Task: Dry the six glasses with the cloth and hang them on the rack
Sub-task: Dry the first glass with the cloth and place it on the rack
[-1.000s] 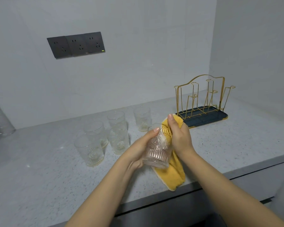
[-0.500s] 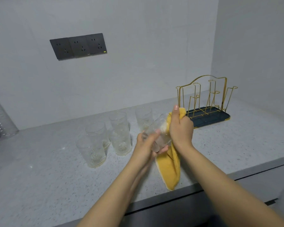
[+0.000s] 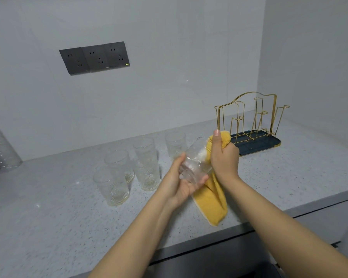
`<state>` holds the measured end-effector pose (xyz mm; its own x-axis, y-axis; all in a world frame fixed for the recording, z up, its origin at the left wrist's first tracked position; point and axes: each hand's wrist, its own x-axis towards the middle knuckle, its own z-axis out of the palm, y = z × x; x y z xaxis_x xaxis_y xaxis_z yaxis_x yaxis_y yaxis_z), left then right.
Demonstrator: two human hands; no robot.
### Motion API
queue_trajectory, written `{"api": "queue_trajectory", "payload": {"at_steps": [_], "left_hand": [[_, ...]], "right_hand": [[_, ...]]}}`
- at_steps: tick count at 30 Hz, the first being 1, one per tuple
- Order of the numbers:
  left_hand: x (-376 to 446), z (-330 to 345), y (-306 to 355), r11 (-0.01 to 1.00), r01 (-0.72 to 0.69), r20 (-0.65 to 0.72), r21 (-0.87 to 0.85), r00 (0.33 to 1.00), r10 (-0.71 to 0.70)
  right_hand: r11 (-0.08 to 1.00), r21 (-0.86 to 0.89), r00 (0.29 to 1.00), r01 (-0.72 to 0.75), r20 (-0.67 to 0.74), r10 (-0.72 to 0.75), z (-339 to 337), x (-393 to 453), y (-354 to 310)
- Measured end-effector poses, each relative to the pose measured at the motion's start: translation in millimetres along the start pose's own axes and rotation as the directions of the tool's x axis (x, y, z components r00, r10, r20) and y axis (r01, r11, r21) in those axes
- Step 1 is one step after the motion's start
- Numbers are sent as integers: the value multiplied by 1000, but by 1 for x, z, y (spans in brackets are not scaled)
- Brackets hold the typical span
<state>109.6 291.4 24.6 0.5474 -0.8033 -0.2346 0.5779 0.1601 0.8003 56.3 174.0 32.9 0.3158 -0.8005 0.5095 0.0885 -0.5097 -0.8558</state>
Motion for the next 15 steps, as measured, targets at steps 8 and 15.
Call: {"api": "queue_trajectory", "payload": {"at_steps": [8,15], "left_hand": [[3,-3,-10,741,-294,4,604,930,367],[3,-1,1,988,145,62,-47,988,-142]], "right_hand": [[975,-194,993,-109,-73,97,0,10,-1],[999,-41,999,27,-41,-29,-4,5,4]]}}
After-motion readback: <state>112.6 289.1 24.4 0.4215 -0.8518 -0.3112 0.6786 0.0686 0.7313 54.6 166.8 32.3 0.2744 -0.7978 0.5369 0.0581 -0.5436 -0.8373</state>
